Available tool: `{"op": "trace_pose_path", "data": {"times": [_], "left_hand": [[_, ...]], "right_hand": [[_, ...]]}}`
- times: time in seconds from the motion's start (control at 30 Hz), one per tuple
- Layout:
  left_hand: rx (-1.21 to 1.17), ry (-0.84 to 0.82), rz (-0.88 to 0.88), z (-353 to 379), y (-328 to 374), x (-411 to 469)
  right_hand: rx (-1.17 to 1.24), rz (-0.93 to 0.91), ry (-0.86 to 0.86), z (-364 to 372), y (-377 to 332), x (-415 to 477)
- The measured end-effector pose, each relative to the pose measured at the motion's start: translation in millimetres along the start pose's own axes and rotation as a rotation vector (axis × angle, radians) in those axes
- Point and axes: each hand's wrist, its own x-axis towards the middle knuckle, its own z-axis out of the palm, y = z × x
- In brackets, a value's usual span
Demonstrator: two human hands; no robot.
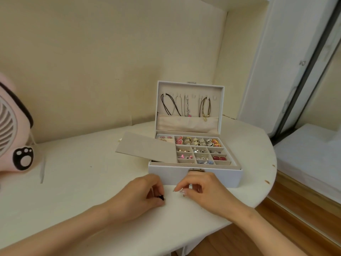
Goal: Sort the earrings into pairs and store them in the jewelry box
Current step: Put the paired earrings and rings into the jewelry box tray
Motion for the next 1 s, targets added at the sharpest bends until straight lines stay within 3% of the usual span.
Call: {"op": "trace_pose_path", "data": {"times": [0.3,0.6,1.0], "left_hand": [[-0.056,0.036,0.031,12.3,10.7,15.7],[-0.053,0.131,0.088,4.1,2.4,9.0],[0.020,0.192,0.269,3.5,19.4,17.4]], "right_hand": [[-0.022,0.052,-0.026,7.6,2.5,-2.6],[-0.181,-0.008,-0.033,20.0,-3.4,2.1],[0.062,0.040,0.119,-6.3,-6.1,-9.5]]}}
